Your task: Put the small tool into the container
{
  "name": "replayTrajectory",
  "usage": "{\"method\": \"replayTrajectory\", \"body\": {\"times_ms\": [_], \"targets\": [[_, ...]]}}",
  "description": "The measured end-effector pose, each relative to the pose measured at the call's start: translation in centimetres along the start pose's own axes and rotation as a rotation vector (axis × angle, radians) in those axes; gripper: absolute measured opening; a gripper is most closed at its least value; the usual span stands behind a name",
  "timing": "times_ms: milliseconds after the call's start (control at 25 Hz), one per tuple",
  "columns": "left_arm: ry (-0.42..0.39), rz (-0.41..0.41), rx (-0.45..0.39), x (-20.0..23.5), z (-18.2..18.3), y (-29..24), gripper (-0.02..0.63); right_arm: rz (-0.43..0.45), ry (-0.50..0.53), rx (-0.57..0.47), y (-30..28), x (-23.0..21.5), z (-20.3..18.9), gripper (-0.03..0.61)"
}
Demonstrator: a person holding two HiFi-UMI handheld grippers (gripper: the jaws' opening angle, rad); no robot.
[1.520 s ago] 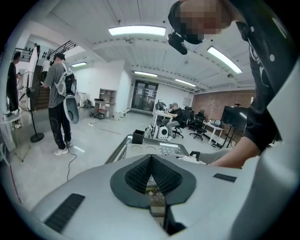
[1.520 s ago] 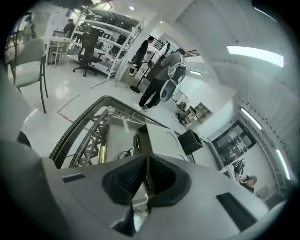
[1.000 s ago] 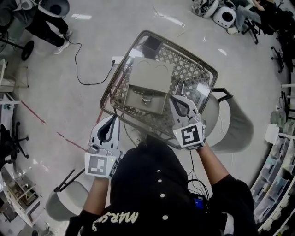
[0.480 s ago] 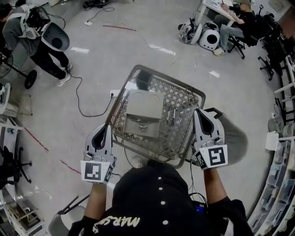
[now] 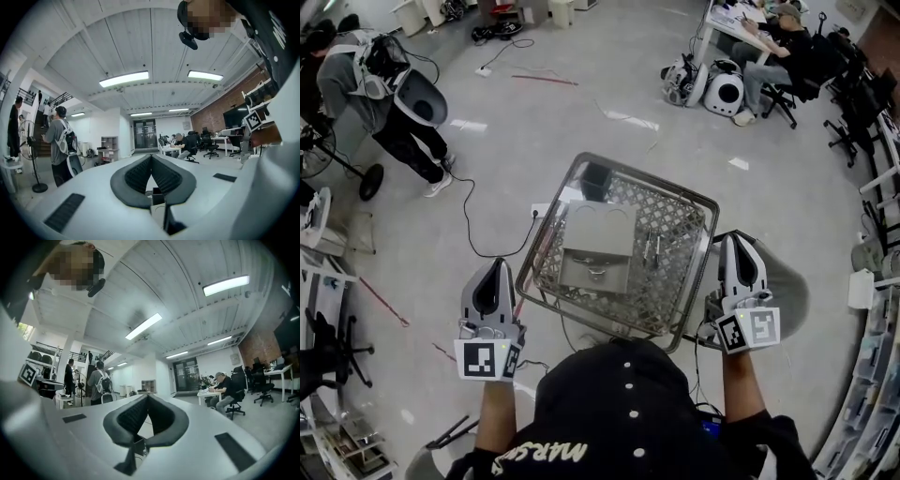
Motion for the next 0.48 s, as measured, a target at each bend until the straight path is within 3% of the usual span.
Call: {"method": "replayTrajectory", "body": {"times_ms": [280, 480], "targets": [[0.003, 0.010, -0.006, -0.26, 0.16, 0.24, 0.025, 0.015, -0.044, -0.023, 0.28, -0.24, -0.08, 0.012], [0.008, 0.019, 0.008, -0.50, 0.08, 0.41, 0.025, 0.002, -0.011, 0.003, -0.36, 0.22, 0.38, 0.012]]}}
Point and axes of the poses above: the fingertips, and each gripper's own axes: y backward along the fingers, x to its left, z out of its top, the point moved 10 cm from there along y, backward along the fingers, and after that the axes turned 5 degrees about -y, right-handed, at the moved point
